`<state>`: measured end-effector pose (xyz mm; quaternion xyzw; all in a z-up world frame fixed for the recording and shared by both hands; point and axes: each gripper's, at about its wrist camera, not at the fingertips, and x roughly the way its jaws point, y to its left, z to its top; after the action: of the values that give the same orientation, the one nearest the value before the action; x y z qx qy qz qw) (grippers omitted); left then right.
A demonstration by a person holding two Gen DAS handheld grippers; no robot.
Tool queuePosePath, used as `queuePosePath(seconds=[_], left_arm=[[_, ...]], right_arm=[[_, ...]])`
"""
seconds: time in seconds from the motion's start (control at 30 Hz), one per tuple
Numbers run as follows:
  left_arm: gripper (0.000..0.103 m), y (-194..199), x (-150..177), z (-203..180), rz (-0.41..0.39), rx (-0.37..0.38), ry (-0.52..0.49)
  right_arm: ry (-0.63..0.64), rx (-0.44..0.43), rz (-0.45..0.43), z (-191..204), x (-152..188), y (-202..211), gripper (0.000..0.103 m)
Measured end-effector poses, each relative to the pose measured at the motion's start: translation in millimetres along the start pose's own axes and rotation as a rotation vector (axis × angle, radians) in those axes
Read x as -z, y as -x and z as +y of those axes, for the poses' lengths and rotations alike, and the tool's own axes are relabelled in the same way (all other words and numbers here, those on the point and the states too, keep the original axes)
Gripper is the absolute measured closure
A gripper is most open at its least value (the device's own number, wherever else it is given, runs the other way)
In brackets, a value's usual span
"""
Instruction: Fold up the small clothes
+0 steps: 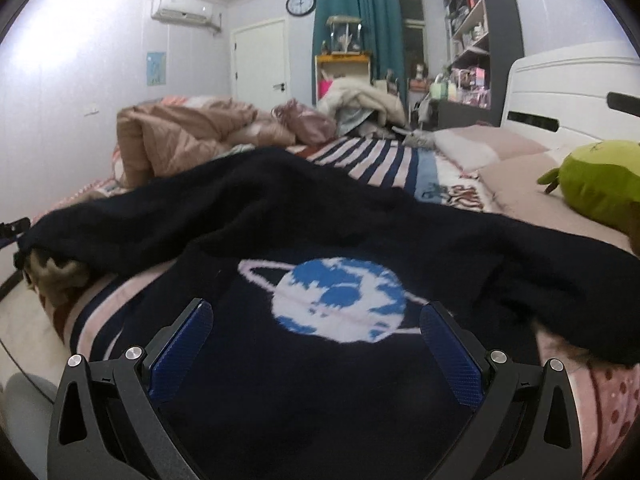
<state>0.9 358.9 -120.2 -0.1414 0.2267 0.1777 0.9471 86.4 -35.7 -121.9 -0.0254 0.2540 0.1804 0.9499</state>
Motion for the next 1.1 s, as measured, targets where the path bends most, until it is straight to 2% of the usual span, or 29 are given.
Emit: queuePosePath(seconds=[0.13, 0.2, 0.3, 0.37, 0.4, 0.43, 0.5, 0.53, 0.67, 0.8, 0.9, 1.0, 1.1], left_arm=[[0.013, -20, 9, 15, 0.037, 0.021, -0.003], [0.014, -21, 9, 16, 0.026, 0.031, 0.005], [0.026, -20, 7, 9, 0.025, 0.035, -0.022], [0.056, -20, 7, 8, 0.020, 0.056, -0.031], [0.065, -18, 6, 7, 0.017, 0.071, -0.030], [0.081, -15, 5, 6, 0.010, 0.095, -0.029], [0.089, -11, 4, 2, -0.012, 0.108, -0.039], [0.098, -8, 3, -1, -0.025, 0.104, -0.054], [0.100, -1, -4, -6, -0.027, 0.190, -0.047], [0.100, 9, -11, -19, -0.049, 0.207, -0.079], [0.100, 16, -17, -26, -0.059, 0.275, -0.067], [0.100, 25, -24, -47, -0.081, 0.321, -0.092], [0.100, 34, -31, -84, -0.095, 0.416, -0.137]], right_arm=[[0.027, 0.010, 0.019, 12, -3, -8, 0.000], [0.034, 0.006, 0.023, 16, -6, -13, 0.000], [0.037, 0.004, 0.032, 22, -7, -18, 0.000], [0.033, 0.002, 0.034, 24, -8, -19, 0.000], [0.032, 0.001, 0.034, 25, -8, -19, 0.000], [0.030, 0.000, 0.035, 26, -8, -19, 0.000], [0.032, 0.001, 0.037, 28, -8, -20, 0.000], [0.033, 0.002, 0.037, 29, -8, -19, 0.000], [0.030, 0.007, 0.026, 29, -9, -16, 0.000], [0.009, 0.004, 0.015, 24, -9, -12, 0.000], [0.000, 0.012, 0.012, 19, -8, -8, 0.000], [-0.021, 0.023, -0.005, 11, -9, -2, 0.000], [-0.055, 0.023, -0.031, -1, -10, 5, 0.000]])
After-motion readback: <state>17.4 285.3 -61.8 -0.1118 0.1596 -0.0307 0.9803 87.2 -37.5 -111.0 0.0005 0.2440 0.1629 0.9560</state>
